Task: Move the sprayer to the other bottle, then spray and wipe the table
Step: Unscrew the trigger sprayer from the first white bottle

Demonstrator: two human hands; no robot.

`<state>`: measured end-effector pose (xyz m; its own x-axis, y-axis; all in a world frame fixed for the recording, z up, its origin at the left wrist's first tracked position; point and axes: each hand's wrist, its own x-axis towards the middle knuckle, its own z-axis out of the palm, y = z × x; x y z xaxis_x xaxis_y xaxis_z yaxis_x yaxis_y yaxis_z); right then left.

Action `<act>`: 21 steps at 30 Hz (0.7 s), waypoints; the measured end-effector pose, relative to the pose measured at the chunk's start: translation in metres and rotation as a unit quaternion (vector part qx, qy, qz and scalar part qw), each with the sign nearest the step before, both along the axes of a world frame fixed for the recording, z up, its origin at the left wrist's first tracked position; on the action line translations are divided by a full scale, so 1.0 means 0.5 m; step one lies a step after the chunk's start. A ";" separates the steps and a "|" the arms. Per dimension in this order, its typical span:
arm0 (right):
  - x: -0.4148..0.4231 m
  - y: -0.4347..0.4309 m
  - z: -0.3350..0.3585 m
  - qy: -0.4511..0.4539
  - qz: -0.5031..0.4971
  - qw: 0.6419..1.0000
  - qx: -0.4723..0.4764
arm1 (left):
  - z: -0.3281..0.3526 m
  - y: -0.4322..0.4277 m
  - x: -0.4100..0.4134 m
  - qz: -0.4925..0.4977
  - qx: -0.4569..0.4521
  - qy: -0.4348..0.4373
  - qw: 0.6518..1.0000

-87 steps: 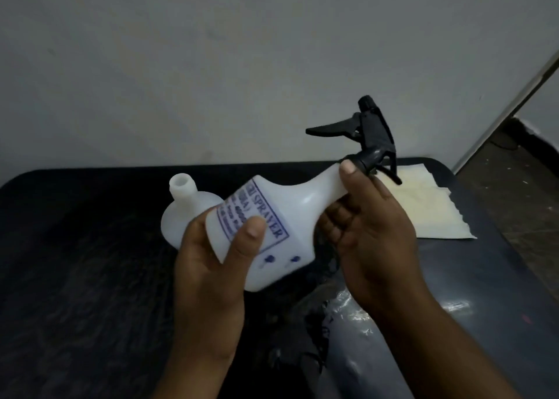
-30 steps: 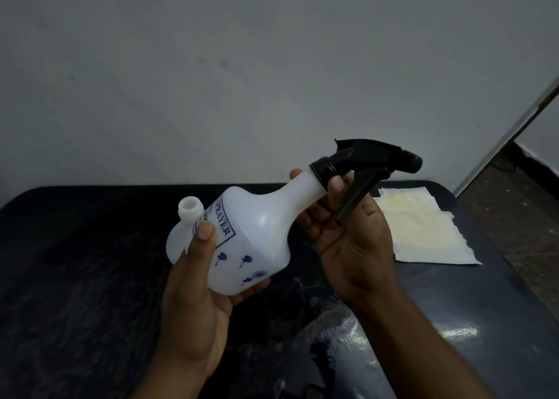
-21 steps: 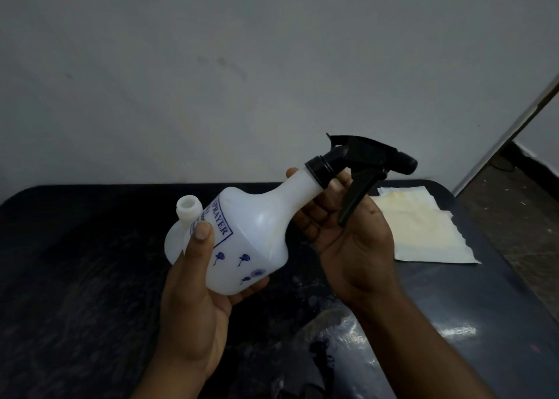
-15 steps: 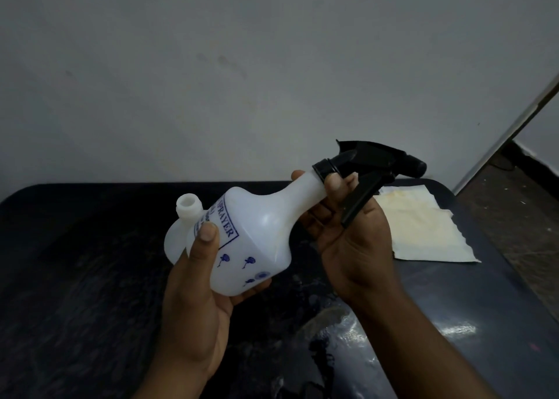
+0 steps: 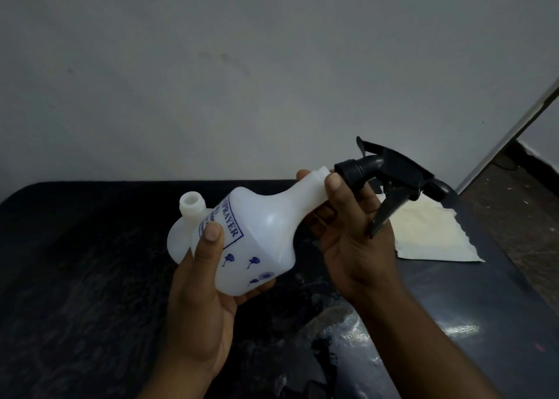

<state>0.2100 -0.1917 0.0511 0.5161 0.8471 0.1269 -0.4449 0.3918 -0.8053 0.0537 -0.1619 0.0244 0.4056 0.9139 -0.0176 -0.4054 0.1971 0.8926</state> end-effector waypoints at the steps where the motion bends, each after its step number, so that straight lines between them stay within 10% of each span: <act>1: 0.001 -0.001 -0.001 0.001 -0.001 1.000 -0.001 | -0.001 0.000 0.000 0.001 -0.001 0.000 1.000; 9: 0.015 -0.003 0.003 -0.125 -0.022 0.992 0.007 | -0.003 0.003 -0.003 0.003 -0.002 0.005 1.000; 21: 0.082 -0.011 0.030 0.006 -0.171 0.985 -0.015 | -0.015 0.010 -0.008 0.021 -0.035 0.026 0.999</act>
<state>0.2508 -0.1970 0.0659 0.7729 0.6271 0.0964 -0.3007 0.4959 -0.8146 0.0499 -0.1570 0.0171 0.3646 0.9255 -0.1025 -0.3687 0.2446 0.8968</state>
